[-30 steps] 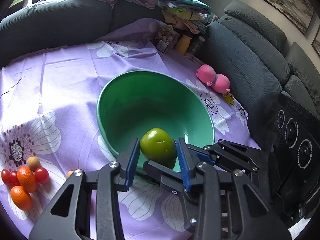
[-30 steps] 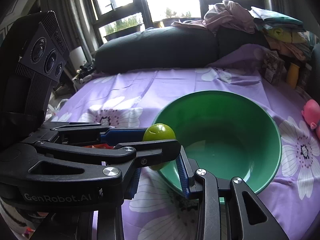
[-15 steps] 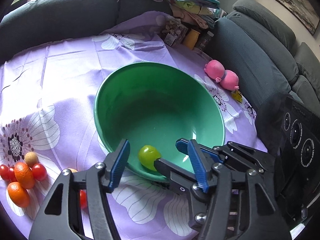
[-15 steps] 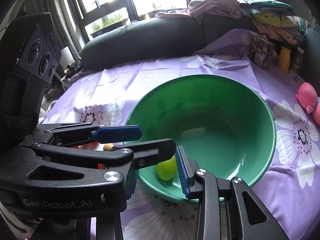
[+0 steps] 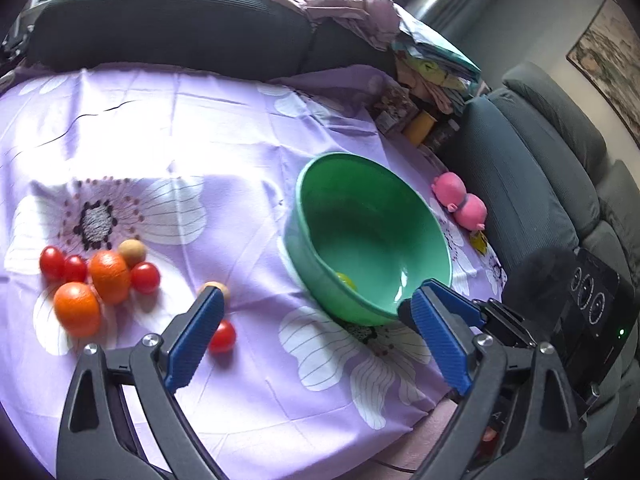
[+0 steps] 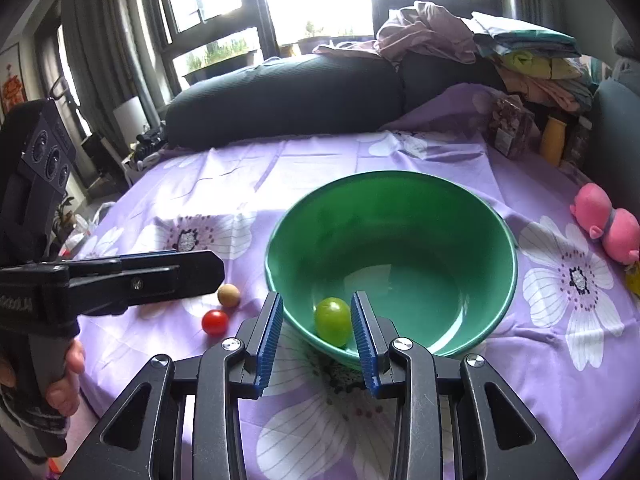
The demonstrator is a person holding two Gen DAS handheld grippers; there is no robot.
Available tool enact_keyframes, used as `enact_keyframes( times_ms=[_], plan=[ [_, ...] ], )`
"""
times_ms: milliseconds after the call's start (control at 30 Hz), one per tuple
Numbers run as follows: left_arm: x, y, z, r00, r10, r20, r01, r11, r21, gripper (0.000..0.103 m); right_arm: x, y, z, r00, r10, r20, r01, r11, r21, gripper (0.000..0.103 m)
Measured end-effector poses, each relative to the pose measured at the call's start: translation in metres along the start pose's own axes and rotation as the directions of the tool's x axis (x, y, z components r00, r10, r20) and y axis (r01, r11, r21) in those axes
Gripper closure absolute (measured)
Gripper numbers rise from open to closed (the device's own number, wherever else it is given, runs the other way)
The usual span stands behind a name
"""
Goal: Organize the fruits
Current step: 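Move the right gripper to a red cherry tomato and grasp it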
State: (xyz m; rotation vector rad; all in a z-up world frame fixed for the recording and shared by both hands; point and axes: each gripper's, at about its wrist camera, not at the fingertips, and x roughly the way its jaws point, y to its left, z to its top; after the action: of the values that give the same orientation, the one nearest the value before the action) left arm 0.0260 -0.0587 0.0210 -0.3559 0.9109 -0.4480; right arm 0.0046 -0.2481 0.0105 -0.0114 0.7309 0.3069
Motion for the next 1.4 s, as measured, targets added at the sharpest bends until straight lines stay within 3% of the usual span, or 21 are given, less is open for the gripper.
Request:
enact_keyframes(
  times_ms=[100,133,200,300,467,533,700,1167,1400],
  plan=[
    [-0.025,0.021,-0.006,0.998,0.037,0.059,-0.034,0.997,-0.064,0.006,-0.003,0.013,0.000,1.000,0.030,0.003,-0.030,0.999,-0.025,0.067],
    [-0.033,0.026,-0.009,0.995,0.067,0.079,-0.061,0.995,-0.075,0.000,-0.003,0.018,0.000,0.999,0.039,0.003,-0.039,0.999,-0.036,0.068],
    [-0.048,0.038,-0.017,0.985,0.120,0.121,-0.111,0.991,-0.079,0.001,-0.004,0.028,-0.001,0.998,0.061,0.000,-0.061,0.996,-0.062,0.067],
    [-0.063,0.053,-0.036,0.980,0.121,0.159,-0.111,0.991,-0.070,0.001,-0.003,0.042,-0.004,0.995,0.096,-0.010,-0.096,0.991,-0.091,0.067],
    [-0.059,0.075,-0.060,0.995,0.051,0.090,-0.039,0.990,-0.133,0.001,0.009,0.062,-0.013,0.991,0.123,-0.056,-0.129,0.983,-0.131,0.067],
    [-0.059,0.081,-0.064,0.994,0.068,0.085,-0.054,0.986,-0.159,0.001,0.016,0.068,-0.017,0.988,0.127,-0.082,-0.137,0.981,-0.134,0.067],
    [-0.064,0.081,-0.061,0.979,0.159,0.125,-0.148,0.984,-0.099,0.002,0.024,0.080,-0.024,0.983,0.129,-0.128,-0.149,0.976,-0.159,0.067],
    [-0.024,0.080,-0.030,0.996,0.079,0.033,-0.080,0.997,0.021,0.001,0.068,0.088,-0.018,0.966,0.125,-0.226,-0.160,0.977,-0.144,0.067],
    [-0.025,0.087,-0.021,0.997,0.060,0.047,-0.062,0.997,0.043,0.002,0.100,0.093,-0.012,0.956,0.087,-0.280,-0.140,0.974,-0.175,0.067]
  ],
)
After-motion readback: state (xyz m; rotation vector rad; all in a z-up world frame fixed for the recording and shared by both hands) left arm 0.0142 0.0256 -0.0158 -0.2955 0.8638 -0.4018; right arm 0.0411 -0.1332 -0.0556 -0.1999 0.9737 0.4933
